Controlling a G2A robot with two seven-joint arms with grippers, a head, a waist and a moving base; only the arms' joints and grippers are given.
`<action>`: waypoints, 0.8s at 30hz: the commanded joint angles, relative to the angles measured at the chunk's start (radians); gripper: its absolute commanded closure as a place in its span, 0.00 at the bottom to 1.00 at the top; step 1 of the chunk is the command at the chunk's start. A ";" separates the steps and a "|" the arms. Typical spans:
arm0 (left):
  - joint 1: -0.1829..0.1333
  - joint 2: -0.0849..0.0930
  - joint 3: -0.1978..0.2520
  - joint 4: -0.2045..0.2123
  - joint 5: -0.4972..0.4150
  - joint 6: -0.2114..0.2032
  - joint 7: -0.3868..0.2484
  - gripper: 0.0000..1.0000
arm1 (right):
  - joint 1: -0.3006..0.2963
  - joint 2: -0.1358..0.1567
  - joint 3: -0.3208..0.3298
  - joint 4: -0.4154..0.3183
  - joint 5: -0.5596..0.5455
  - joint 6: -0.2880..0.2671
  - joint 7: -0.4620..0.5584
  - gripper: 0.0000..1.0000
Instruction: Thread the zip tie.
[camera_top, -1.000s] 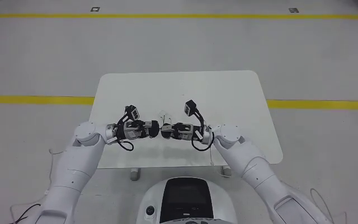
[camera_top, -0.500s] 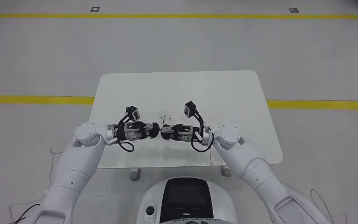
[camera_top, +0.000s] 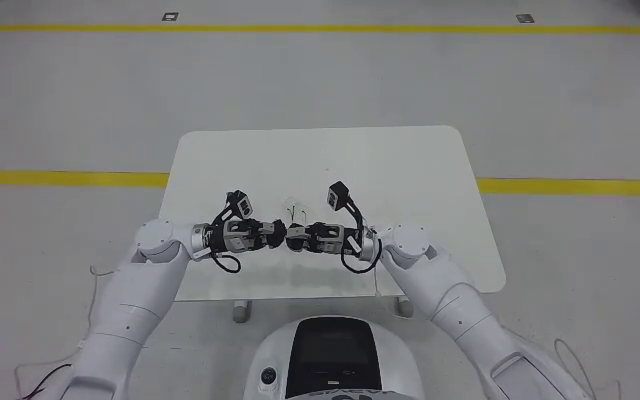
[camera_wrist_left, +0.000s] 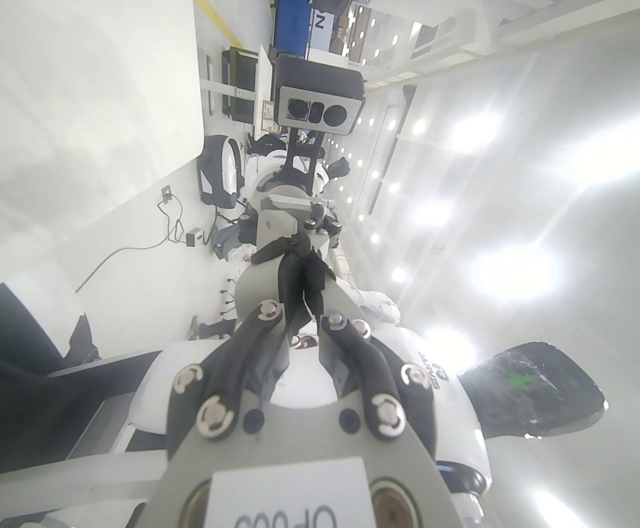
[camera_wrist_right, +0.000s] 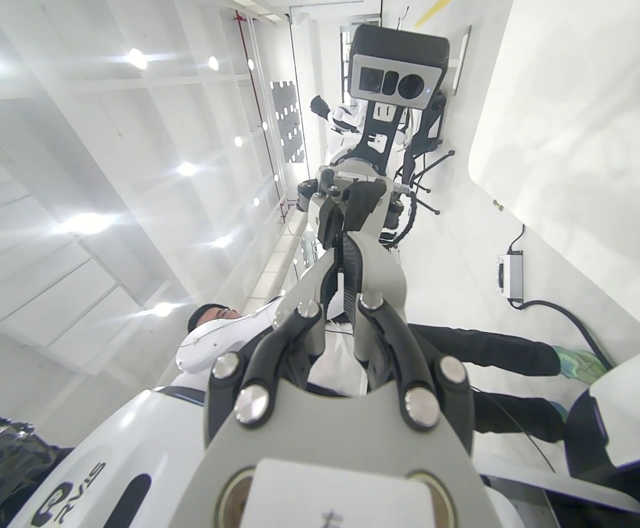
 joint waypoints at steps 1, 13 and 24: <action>0.002 0.001 0.003 -0.002 -0.003 -0.002 0.002 1.00 | -0.001 0.000 0.000 -0.001 0.002 -0.001 0.003 1.00; 0.016 0.018 -0.013 -0.011 -0.020 -0.009 0.003 1.00 | -0.011 0.014 0.041 -0.015 0.017 -0.002 0.007 0.00; 0.015 0.030 -0.023 0.003 -0.041 -0.013 0.002 1.00 | -0.008 0.020 0.050 -0.024 -0.004 0.012 -0.014 0.00</action>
